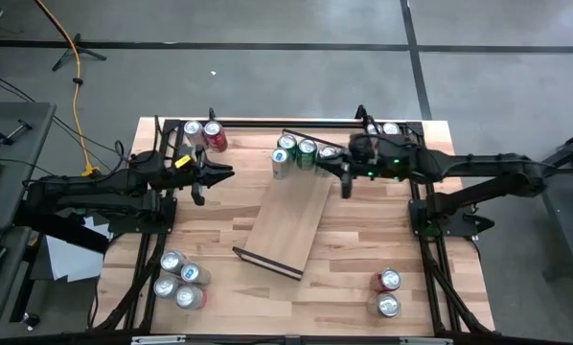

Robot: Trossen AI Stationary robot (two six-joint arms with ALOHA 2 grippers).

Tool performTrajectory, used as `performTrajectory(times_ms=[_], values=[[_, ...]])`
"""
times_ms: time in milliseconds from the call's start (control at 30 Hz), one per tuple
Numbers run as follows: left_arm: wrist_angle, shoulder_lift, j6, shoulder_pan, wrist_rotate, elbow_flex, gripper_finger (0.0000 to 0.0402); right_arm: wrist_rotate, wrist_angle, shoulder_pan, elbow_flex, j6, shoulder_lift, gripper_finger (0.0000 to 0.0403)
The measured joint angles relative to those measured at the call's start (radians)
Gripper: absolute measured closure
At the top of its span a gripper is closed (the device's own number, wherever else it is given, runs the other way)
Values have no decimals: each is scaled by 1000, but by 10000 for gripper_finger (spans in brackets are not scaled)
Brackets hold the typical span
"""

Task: Place canned beverage on shelf
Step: Put the top blue soda can on the shelf aligned with the other blue soda can

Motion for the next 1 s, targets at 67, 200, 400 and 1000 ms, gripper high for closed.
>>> performTrajectory(times_ms=[67, 200, 400, 1000], values=[[28, 1, -1, 0, 0, 0, 397, -32, -30, 0, 0, -55, -31, 403], [115, 0, 0, 0, 0, 0, 397, -58, -53, 0, 0, -88, -47, 403], [112, 15, 88, 0, -1, 52, 397, -71, -87, 0, 0, -96, -14, 403], [-69, 115, 270, 1, -47, 209, 392, -83, -61, 0, 0, -67, -1, 403]])
